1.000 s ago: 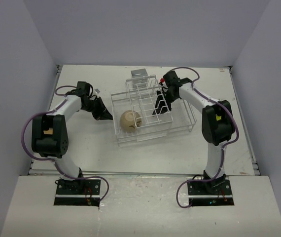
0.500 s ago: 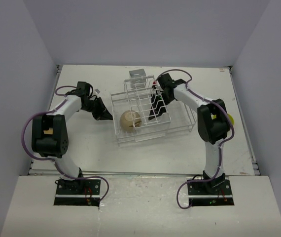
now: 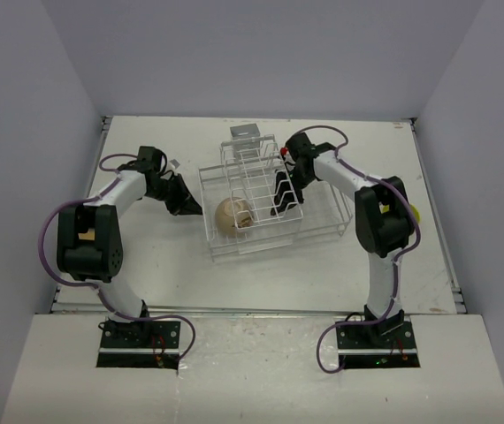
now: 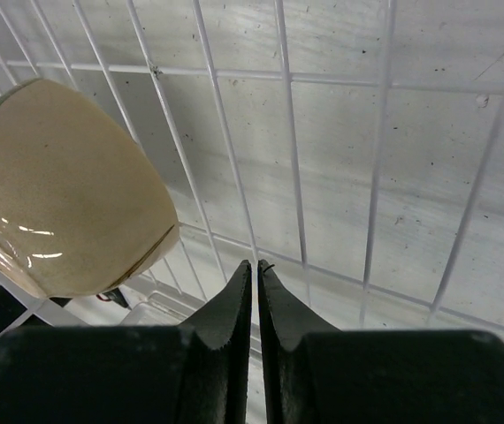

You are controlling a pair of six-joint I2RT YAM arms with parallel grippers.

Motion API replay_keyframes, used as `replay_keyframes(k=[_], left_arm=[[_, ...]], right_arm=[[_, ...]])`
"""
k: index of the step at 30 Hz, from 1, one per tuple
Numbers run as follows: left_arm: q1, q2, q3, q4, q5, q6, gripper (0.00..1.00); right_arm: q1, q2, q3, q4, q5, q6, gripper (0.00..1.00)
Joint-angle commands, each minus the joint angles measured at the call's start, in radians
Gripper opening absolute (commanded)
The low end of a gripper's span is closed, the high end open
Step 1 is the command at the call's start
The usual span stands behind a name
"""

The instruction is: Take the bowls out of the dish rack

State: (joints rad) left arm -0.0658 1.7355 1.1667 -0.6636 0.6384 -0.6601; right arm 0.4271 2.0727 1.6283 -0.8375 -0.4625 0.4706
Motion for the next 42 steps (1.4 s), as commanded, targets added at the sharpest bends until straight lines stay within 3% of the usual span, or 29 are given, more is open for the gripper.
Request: replay_keyframes(k=[1,10,21,28,41,42], left_arm=[[-0.006,-0.01,0.005,0.03,0.075,0.013,0.02],[-0.006,-0.008,0.008,0.029,0.076,0.013,0.02],[-0.006,0.001,0.014,0.033,0.086,0.011,0.02],[-0.006,0.006,0.016,0.033,0.087,0.013,0.02],[-0.006,0.01,0.011,0.03,0.087,0.019,0.02],[-0.006,0.012,0.011,0.029,0.087,0.019,0.02]], right_arm=[[-0.002,-0.036,0.007,0.02,-0.007,0.02,0.07],[-0.004,-0.039,0.001,0.098,-0.146,0.029,0.06],[-0.025,-0.03,-0.107,0.297,-0.43,0.115,0.16],[-0.04,-0.019,-0.179,0.411,-0.518,0.171,0.27],[-0.044,0.041,-0.165,0.436,-0.493,0.148,0.47],[-0.044,0.043,-0.165,0.437,-0.492,0.148,0.55]])
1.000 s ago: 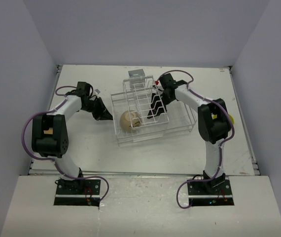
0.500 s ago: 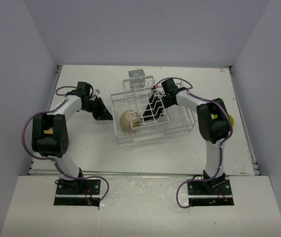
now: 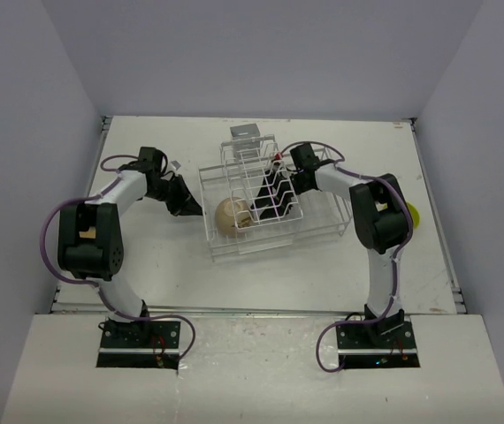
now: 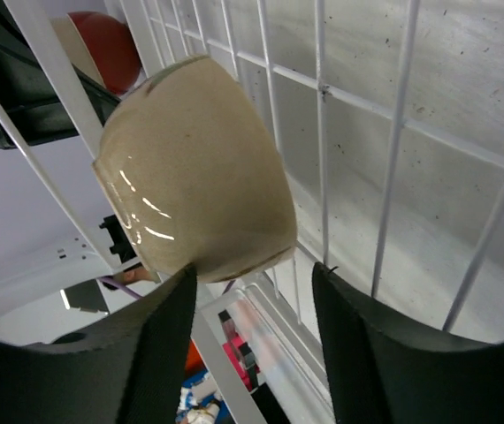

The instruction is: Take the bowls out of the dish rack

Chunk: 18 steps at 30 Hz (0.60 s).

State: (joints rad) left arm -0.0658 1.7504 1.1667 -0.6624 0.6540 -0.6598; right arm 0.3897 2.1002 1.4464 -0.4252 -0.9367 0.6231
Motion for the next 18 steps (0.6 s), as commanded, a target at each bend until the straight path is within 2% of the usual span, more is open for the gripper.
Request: replay_keyframes(k=[1,7,18], left_arm=[[-0.006,-0.003,0.01,0.029,0.073,0.019,0.02],[-0.006,0.001,0.013,0.03,0.075,0.017,0.02],[-0.009,0.011,0.017,0.034,0.081,0.015,0.03]], right_arm=[[-0.006,0.018,0.016,0.028,-0.014,-0.006,0.58],[-0.006,0.032,0.016,0.045,-0.007,-0.011,0.64],[0.003,0.069,0.057,0.036,-0.017,-0.011,0.64]])
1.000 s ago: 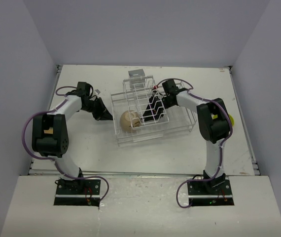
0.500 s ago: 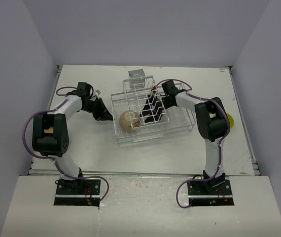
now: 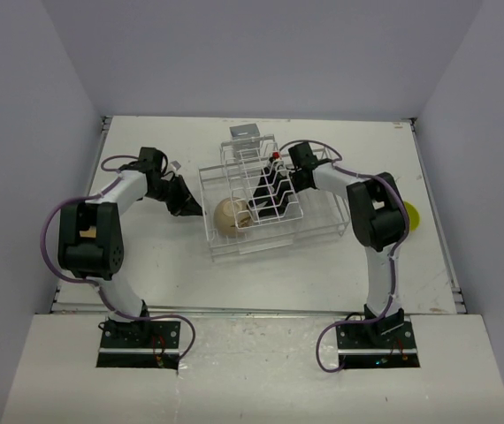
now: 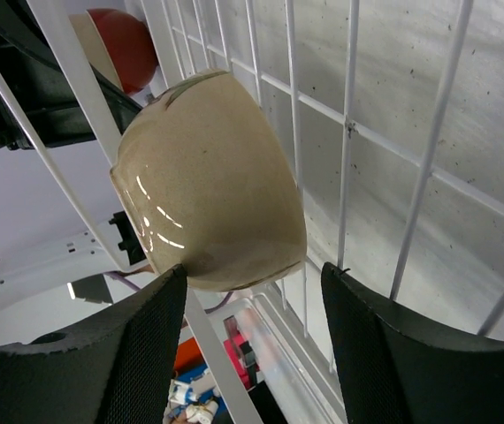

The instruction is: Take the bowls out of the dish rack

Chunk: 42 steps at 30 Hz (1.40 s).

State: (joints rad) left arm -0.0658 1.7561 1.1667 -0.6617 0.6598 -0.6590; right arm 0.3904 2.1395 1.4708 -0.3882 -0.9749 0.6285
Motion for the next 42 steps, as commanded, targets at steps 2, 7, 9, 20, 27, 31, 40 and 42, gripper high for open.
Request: replay_keyframes(k=[2,7,9,20,27,31,40,42], left_arm=[[-0.012,0.006,0.021,0.036,0.078,0.015,0.03],[-0.015,0.009,0.021,0.039,0.087,0.012,0.03],[-0.015,0.009,0.022,0.04,0.09,0.012,0.03],[-0.017,0.009,0.013,0.05,0.103,0.007,0.05],[-0.019,0.003,0.007,0.05,0.106,0.012,0.05],[-0.019,0.0,0.002,0.05,0.107,0.013,0.05],[-0.019,-0.003,-0.009,0.045,0.103,0.019,0.05],[-0.019,-0.003,-0.009,0.045,0.1,0.019,0.05]], right_arm=[[0.008,0.036,0.042,-0.003,0.018,-0.015,0.64],[0.021,0.042,0.045,0.005,0.021,-0.007,0.64],[0.024,0.042,0.039,0.005,0.022,-0.007,0.64],[0.071,0.059,0.054,0.034,-0.025,0.023,0.64],[0.084,0.042,0.03,0.051,-0.01,0.037,0.64],[0.084,0.034,0.007,0.083,-0.015,0.045,0.64],[0.039,-0.104,-0.125,0.187,0.079,0.07,0.65],[0.033,-0.113,-0.127,0.173,0.087,0.056,0.66]])
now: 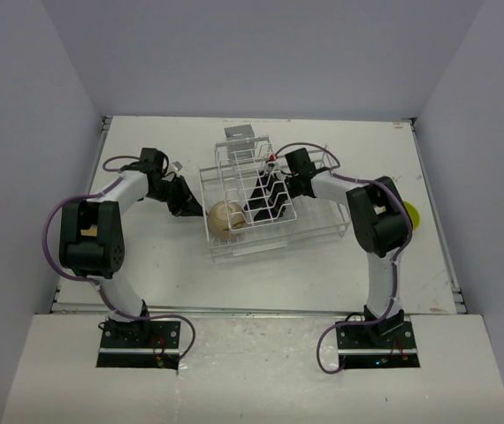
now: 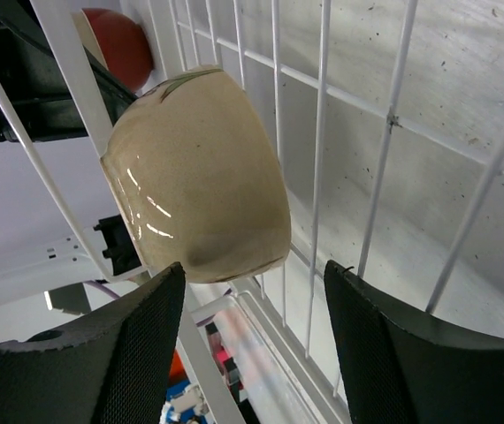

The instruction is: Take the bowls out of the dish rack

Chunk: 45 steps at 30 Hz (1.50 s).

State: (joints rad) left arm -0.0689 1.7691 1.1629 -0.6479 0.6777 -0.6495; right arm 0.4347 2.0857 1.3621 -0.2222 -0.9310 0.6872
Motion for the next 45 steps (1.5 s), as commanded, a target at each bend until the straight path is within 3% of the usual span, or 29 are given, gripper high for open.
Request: replay_keyframes(k=[1,13,16,17,20,25,27,34,40,45], left_arm=[[-0.016,-0.016,-0.005,0.031,0.08,0.01,0.05],[-0.016,-0.017,-0.005,0.034,0.074,0.004,0.06],[-0.016,-0.019,-0.005,0.037,0.077,0.002,0.07],[-0.016,-0.019,-0.005,0.037,0.077,0.004,0.07],[-0.016,-0.017,-0.006,0.037,0.082,0.005,0.07],[-0.016,-0.014,-0.005,0.039,0.086,0.008,0.06],[-0.016,-0.013,-0.005,0.04,0.089,0.01,0.0],[-0.016,-0.013,-0.005,0.039,0.086,0.011,0.0],[-0.016,-0.016,-0.005,0.037,0.083,0.008,0.0],[-0.016,-0.039,-0.008,0.044,0.059,-0.001,0.08]], right_arm=[[-0.014,-0.073,-0.023,0.006,0.047,-0.006,0.66],[-0.048,-0.079,0.011,-0.016,0.011,-0.012,0.69],[-0.048,-0.065,0.006,0.0,-0.022,-0.003,0.59],[-0.048,-0.065,0.002,0.009,-0.04,0.001,0.52],[-0.047,-0.073,-0.038,0.067,-0.071,0.023,0.46],[-0.034,-0.075,-0.067,0.11,-0.111,0.034,0.44],[-0.03,-0.07,-0.069,0.106,-0.112,0.032,0.38],[-0.016,-0.053,-0.051,0.092,-0.109,0.034,0.05],[0.002,-0.032,-0.037,0.078,-0.098,0.028,0.04],[0.002,-0.016,-0.032,0.066,-0.081,0.032,0.0]])
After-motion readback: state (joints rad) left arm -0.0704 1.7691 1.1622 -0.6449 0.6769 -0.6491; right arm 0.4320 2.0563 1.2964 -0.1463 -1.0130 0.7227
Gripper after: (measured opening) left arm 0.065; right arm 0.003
